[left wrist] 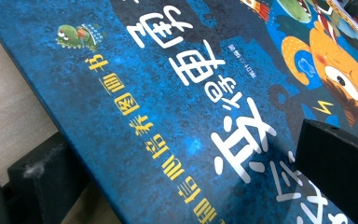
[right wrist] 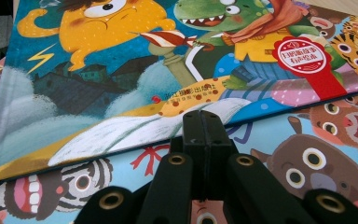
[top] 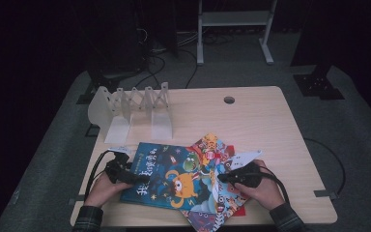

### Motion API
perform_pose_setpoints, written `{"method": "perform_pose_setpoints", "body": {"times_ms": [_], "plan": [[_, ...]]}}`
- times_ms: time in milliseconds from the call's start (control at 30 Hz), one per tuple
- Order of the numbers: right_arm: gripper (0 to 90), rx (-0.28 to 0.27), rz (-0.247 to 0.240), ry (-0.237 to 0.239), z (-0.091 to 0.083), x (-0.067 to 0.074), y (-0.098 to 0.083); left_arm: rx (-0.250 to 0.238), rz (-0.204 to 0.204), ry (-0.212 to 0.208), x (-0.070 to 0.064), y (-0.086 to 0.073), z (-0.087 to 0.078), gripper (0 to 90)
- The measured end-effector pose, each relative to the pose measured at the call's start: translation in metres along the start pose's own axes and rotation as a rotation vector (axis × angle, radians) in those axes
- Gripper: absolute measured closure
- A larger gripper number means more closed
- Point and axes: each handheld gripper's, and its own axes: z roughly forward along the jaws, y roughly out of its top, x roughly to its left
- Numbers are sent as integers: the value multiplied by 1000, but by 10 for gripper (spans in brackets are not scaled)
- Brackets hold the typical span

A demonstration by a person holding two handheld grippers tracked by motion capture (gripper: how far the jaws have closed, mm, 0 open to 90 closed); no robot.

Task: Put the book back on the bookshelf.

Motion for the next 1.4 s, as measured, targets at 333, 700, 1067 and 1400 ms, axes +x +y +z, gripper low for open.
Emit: {"method": "perform_pose_setpoints", "body": {"times_ms": [333, 700, 1067, 1400], "plan": [[896, 0, -5, -3, 0, 0, 0, 21, -7, 1, -2, 3, 1, 0], [896, 5, 0, -4, 0, 1, 1, 36, 18, 8, -10, 11, -9, 0], [896, 9, 1, 20, 4, 2, 5, -11, 76, 34, -24, 38, -35, 0], [897, 2, -9, 30, 13, 8, 12, -1, 119, 63, -28, 66, -53, 0]]}}
